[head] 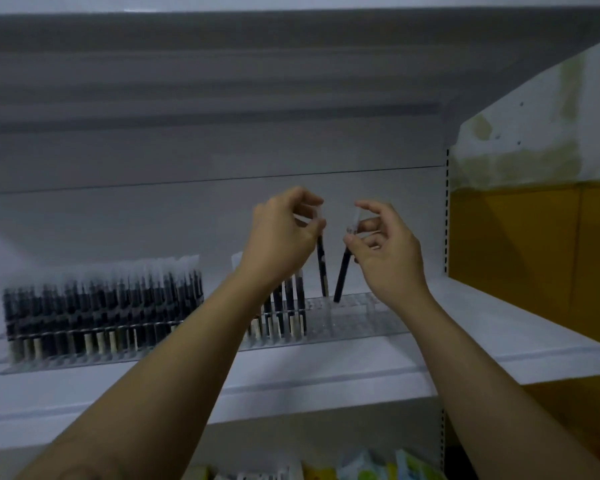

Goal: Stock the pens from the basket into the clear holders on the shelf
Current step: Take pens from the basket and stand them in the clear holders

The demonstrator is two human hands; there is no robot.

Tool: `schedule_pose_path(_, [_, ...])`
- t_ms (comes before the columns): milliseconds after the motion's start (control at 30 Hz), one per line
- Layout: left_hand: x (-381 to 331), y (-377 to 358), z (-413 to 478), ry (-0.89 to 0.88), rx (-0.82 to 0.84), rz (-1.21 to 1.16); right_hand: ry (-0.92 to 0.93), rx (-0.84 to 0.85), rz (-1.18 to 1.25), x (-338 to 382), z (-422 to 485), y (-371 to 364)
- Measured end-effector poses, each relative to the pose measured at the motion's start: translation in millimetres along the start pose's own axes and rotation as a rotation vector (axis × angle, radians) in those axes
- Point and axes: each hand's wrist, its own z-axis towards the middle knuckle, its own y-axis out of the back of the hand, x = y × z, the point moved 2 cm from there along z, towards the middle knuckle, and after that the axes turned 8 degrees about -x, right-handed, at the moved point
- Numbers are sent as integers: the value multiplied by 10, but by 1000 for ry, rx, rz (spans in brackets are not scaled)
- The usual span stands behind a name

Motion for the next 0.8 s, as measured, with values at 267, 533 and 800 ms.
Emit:
schedule_pose_path(267, [327,-241,226,-14,60,104,-23,26,26,-383,274,-349])
schedule_pose_path(533, [468,-299,297,19,77,115,-68,34,43,-624,305,-491])
schedule_pose_path(800, [577,-348,257,49,236,246,-44,64,36,-641,305,-516])
